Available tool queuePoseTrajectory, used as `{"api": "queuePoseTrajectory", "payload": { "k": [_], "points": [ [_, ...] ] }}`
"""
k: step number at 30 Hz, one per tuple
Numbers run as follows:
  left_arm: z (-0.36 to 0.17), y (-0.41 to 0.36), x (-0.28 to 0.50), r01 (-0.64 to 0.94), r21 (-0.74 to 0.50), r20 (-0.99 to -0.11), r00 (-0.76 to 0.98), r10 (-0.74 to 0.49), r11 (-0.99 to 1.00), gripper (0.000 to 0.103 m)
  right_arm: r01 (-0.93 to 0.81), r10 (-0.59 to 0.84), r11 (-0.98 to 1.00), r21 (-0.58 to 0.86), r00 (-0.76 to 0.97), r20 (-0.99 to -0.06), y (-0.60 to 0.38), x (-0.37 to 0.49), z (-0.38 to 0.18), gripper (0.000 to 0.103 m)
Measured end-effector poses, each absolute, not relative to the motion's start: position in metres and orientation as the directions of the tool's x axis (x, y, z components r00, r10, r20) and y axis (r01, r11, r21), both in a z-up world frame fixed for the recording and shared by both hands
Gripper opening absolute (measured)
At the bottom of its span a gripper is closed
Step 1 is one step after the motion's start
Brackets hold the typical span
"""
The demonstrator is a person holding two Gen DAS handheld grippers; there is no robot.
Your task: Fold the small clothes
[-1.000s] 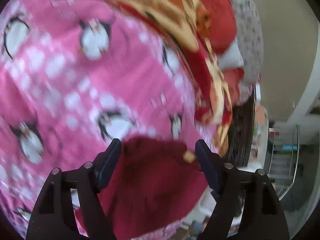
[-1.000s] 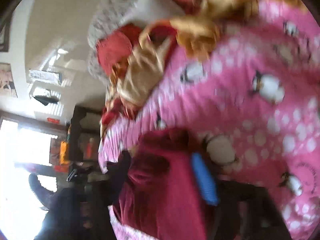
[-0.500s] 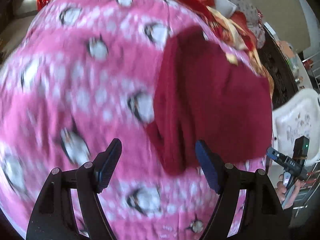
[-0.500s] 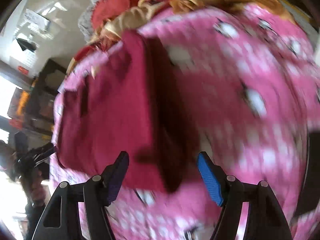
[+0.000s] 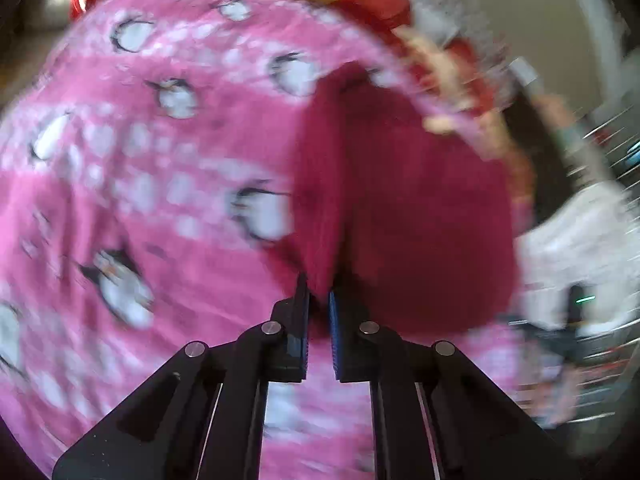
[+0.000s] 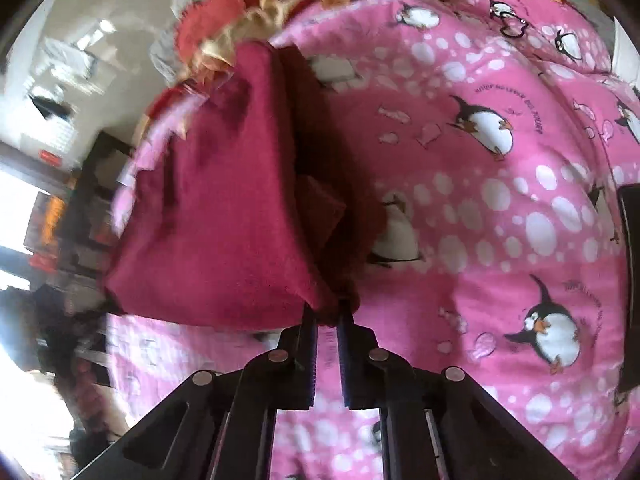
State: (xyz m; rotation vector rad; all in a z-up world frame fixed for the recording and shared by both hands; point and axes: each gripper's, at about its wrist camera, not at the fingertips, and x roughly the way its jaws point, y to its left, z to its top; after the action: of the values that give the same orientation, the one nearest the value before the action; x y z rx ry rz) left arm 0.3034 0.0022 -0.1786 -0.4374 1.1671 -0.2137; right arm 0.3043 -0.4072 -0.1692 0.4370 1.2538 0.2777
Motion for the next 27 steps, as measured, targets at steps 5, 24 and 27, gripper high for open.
{"api": "queuePoseTrajectory", "payload": {
  "k": [5, 24, 27],
  "points": [
    [-0.192, 0.026, 0.294, -0.111, -0.534, -0.805, 0.368, -0.465, 0.838, 0.012, 0.046, 0.430, 0.888, 0.457, 0.271, -0.861, -0.411, 0.306, -0.176, 0.016],
    [-0.212, -0.009, 0.277, -0.281, -0.671, -0.736, 0.360, -0.573, 0.686, 0.061, -0.274, 0.510, 0.841, 0.467, 0.112, -0.853, -0.218, 0.390, -0.070, 0.081],
    [-0.221, -0.011, 0.276, -0.322, -0.750, -0.662, 0.348, -0.664, 0.578, 0.061, -0.301, 0.464, 0.844, 0.444, -0.006, -0.886, -0.156, 0.417, -0.081, 0.081]
  ]
}}
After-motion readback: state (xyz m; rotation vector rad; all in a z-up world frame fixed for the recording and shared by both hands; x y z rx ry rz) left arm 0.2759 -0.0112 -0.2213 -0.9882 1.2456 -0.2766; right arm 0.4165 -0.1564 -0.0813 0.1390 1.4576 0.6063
